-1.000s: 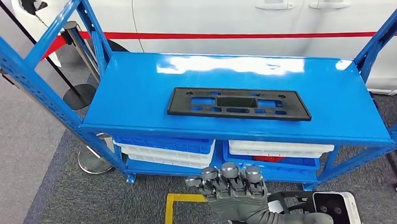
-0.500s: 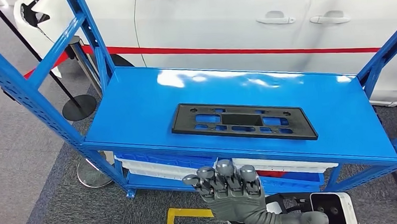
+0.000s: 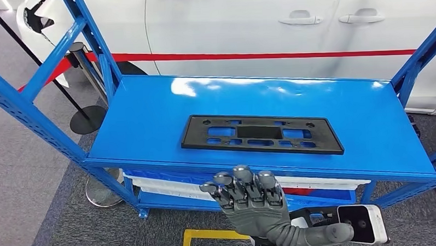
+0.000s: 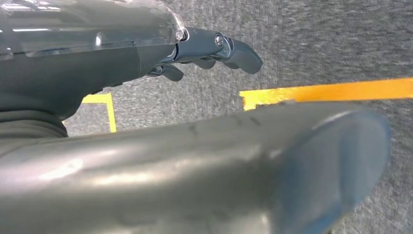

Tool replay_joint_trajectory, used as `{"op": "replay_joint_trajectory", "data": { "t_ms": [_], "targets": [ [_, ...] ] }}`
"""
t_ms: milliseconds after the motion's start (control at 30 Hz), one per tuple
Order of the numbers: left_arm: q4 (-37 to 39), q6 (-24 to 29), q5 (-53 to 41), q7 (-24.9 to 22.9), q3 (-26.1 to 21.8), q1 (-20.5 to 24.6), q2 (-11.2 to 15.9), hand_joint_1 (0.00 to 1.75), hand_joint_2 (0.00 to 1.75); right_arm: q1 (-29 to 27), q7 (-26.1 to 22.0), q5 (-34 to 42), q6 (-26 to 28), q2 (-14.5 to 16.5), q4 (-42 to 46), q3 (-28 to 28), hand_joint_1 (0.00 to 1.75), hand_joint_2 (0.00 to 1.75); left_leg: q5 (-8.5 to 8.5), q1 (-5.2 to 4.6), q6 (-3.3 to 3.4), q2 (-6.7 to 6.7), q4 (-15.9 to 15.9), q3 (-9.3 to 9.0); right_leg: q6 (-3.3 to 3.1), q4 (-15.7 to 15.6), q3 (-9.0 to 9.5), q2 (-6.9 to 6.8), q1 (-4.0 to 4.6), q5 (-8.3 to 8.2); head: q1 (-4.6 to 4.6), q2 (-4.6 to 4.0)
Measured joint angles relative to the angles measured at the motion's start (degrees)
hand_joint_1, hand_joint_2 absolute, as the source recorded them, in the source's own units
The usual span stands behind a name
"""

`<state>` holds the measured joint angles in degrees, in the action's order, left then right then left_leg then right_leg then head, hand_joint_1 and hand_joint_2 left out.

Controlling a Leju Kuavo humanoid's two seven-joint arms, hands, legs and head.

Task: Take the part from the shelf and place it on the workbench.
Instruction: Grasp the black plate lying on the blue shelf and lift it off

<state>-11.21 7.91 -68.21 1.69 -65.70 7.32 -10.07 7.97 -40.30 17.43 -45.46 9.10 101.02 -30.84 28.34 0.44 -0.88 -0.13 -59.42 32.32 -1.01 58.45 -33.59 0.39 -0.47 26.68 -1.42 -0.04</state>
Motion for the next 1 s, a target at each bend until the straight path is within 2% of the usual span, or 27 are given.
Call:
{"op": "replay_joint_trajectory", "data": {
  "t_ms": [67, 133, 167, 200, 233, 267, 300, 333, 367, 400, 467, 533, 567, 633, 667, 700, 733, 767, 800, 833, 867, 1000],
  "targets": [
    [0.00, 0.11, -0.41, 0.11, 0.08, 0.01, 0.00, 0.00, 0.00, 0.51, 0.00, 0.22, 0.73, -0.30, -0.28, -0.47, 0.00, 0.00, 2.24, 0.18, -0.29, 0.00, -5.90, 2.72, -0.68, -0.34, 0.92, -0.13, -0.01, 0.47, -0.14, 0.00],
    [0.00, 0.20, -0.62, 0.07, 0.14, -0.13, -0.01, 0.00, 0.00, 0.78, 0.01, 0.48, 1.20, -0.75, -0.71, -0.89, 0.00, 0.00, 4.48, 0.23, -0.47, 0.03, -13.34, 7.21, -1.02, -0.29, 1.71, -0.27, 0.26, 1.11, -0.20, 0.00],
    [0.00, 0.27, -0.64, 0.04, 0.15, -0.24, -0.02, 0.00, 0.00, 0.91, 0.01, 0.62, 1.36, -1.00, -0.96, -1.09, 0.00, 0.00, 4.30, 0.23, -0.47, 0.03, -15.15, 8.69, -1.07, -0.27, 2.19, -0.27, 0.42, 1.46, -0.20, 0.00],
    [0.00, 0.39, -0.63, -0.01, 0.15, -0.34, -0.03, 0.00, 0.00, 1.11, 0.02, 0.78, 1.53, -1.22, -1.24, -1.29, 0.00, 0.00, 3.03, 0.21, -0.36, 0.03, -14.87, 9.17, -1.09, -0.21, 2.74, -0.23, 0.57, 1.76, -0.20, 0.00],
    [0.00, 0.55, -0.62, -0.06, 0.15, -0.38, -0.04, 0.00, 0.00, 1.42, 0.05, 0.96, 1.77, -1.41, -1.55, -1.49, 0.00, 0.00, 0.72, 0.13, -0.09, 0.02, -12.45, 8.60, -1.06, -0.13, 3.44, -0.15, 0.68, 2.17, -0.19, 0.00],
    [0.00, 0.70, -0.61, -0.10, 0.15, -0.40, -0.04, 0.00, 0.00, 1.85, 0.14, 1.18, 2.06, -1.58, -1.89, -1.67, 0.00, 0.00, -2.07, -0.04, 0.37, -0.01, -8.64, 7.39, -0.99, -0.06, 4.14, -0.09, 0.74, 2.66, -0.18, 0.00],
    [0.00, 0.83, -0.60, -0.15, 0.15, -0.40, -0.02, 0.00, 0.00, 2.33, 0.31, 1.40, 2.35, -1.76, -2.34, -1.81, 0.00, 0.00, -4.16, -0.30, 0.83, -0.05, -5.42, 6.14, -0.84, 0.05, 4.63, -0.05, 0.83, 3.13, -0.12, 0.00],
    [0.00, 0.91, -0.60, -0.19, 0.15, -0.37, -0.02, 0.00, 0.00, 2.80, 0.52, 1.60, 2.65, -1.94, -2.84, -1.93, 0.00, 0.00, -5.45, -0.55, 1.28, -0.09, -2.78, 5.10, -0.61, 0.14, 4.87, 0.04, 0.82, 3.58, -0.09, 0.00],
    [0.00, 0.92, -0.57, -0.19, 0.15, -0.32, -0.03, 0.00, 0.00, 3.23, 0.75, 1.83, 2.98, -2.12, -3.33, -2.03, 0.00, 0.00, -5.72, -0.79, 1.65, -0.12, -1.33, 4.56, -0.35, 0.19, 4.83, 0.05, 0.75, 3.87, -0.06, 0.00],
    [0.00, 0.93, -0.50, -0.19, 0.15, -0.25, -0.03, 0.00, 0.00, 3.60, 0.93, 2.08, 3.34, -2.29, -3.82, -2.13, 0.00, 0.00, -5.26, -1.01, 1.88, -0.14, -0.97, 4.36, -0.08, 0.14, 4.66, 0.06, 0.68, 3.99, -0.02, 0.00],
    [0.00, 0.95, -0.25, -0.16, 0.13, -0.14, -0.08, 0.00, 0.00, 4.40, 1.35, 2.68, 4.37, -2.53, -4.64, -2.37, 0.00, 0.00, -4.69, -0.88, 2.27, -0.16, 0.37, 3.73, 0.49, -0.03, 4.75, 0.02, 0.59, 4.36, -0.03, 0.00],
    [0.00, 0.99, 0.05, -0.15, 0.11, -0.10, -0.17, 0.00, 0.00, 5.32, 1.83, 3.09, 5.32, -2.72, -5.52, -2.52, 0.00, 0.00, -4.47, -0.44, 2.62, -0.14, 1.56, 2.62, 1.08, 2.20, 3.85, -0.06, 0.64, 5.60, 0.09, 0.00],
    [0.00, 1.03, 0.20, -0.15, 0.11, -0.05, -0.22, 0.00, 0.00, 5.63, 2.13, 3.21, 5.84, -2.85, -5.97, -2.55, 0.00, 0.00, -4.34, -0.33, 2.80, -0.12, 1.88, 2.13, 1.37, 5.08, 2.21, -0.09, 0.47, 6.63, 0.16, 0.00],
    [0.01, 1.09, 0.42, -0.09, 0.11, 0.03, -0.32, 0.00, 0.00, 5.97, 3.01, 3.38, 7.31, -3.20, -7.00, -2.66, 0.00, 0.00, -3.88, -0.25, 3.01, -0.12, 2.01, 1.57, 1.93, 12.07, -2.67, -0.12, -0.01, 8.25, 0.21, 0.00],
    [0.02, 1.13, 0.50, -0.02, 0.10, 0.00, -0.37, 0.00, 0.00, 6.07, 3.71, 3.33, 8.54, -3.37, -7.60, -2.75, 0.00, 0.00, -3.61, -0.21, 2.96, -0.13, 1.97, 1.30, 2.19, 14.17, -4.65, -0.14, -0.29, 8.04, 0.22, 0.00],
    [0.02, 1.15, 0.54, 0.10, 0.10, -0.08, -0.42, 0.00, 0.00, 6.23, 4.43, 3.14, 9.97, -3.52, -8.18, -2.87, 0.00, 0.00, -3.28, -0.13, 2.84, -0.16, 1.90, 0.98, 2.42, 14.42, -5.68, -0.17, -0.56, 6.83, 0.21, 0.00],
    [0.02, 1.17, 0.58, 0.23, 0.09, -0.15, -0.46, 0.00, 0.00, 6.43, 5.04, 2.86, 11.40, -3.62, -8.69, -2.97, 0.00, 0.00, -2.92, 0.00, 2.66, -0.19, 1.76, 0.60, 2.60, 12.75, -5.64, -0.23, -0.78, 4.75, 0.22, 0.00],
    [0.02, 1.18, 0.60, 0.34, 0.08, -0.20, -0.50, 0.00, 0.00, 6.67, 5.53, 2.56, 12.59, -3.68, -9.07, -3.04, 0.00, 0.00, -2.51, 0.14, 2.42, -0.22, 1.55, 0.21, 2.76, 9.56, -4.72, -0.31, -0.99, 2.13, 0.22, 0.00],
    [0.02, 1.19, 0.61, 0.43, 0.07, -0.21, -0.52, 0.00, 0.00, 6.92, 5.81, 2.34, 13.34, -3.72, -9.38, -3.11, 0.00, 0.00, -2.07, 0.19, 2.08, -0.26, 1.31, -0.06, 2.84, 6.39, -3.60, -0.36, -1.07, 0.24, 0.25, 0.00],
    [0.02, 1.19, 0.61, 0.48, 0.07, -0.18, -0.56, 0.00, 0.00, 7.14, 5.94, 2.21, 13.71, -3.75, -9.64, -3.18, 0.00, 0.00, -1.68, 0.18, 1.69, -0.31, 1.01, -0.17, 2.73, 3.72, -2.61, -0.37, -1.06, -0.90, 0.26, 0.00],
    [0.02, 1.20, 0.62, 0.51, 0.07, -0.15, -0.58, 0.00, 0.00, 7.29, 5.99, 2.11, 13.86, -3.78, -9.86, -3.24, 0.00, 0.00, -1.40, 0.13, 1.28, -0.33, 0.81, -0.19, 2.53, 2.11, -2.06, -0.34, -0.98, -1.27, 0.28, 0.00],
    [0.02, 1.29, 0.62, 0.55, 0.03, -0.19, -0.60, 0.00, 0.00, 7.52, 5.97, 1.97, 14.13, -3.78, -10.38, -3.38, 0.00, 0.00, -0.56, 0.26, -0.11, -0.19, 0.40, -0.13, 1.02, 1.25, -1.73, -0.08, -0.76, -0.83, 0.26, 0.00]
  ]
}}
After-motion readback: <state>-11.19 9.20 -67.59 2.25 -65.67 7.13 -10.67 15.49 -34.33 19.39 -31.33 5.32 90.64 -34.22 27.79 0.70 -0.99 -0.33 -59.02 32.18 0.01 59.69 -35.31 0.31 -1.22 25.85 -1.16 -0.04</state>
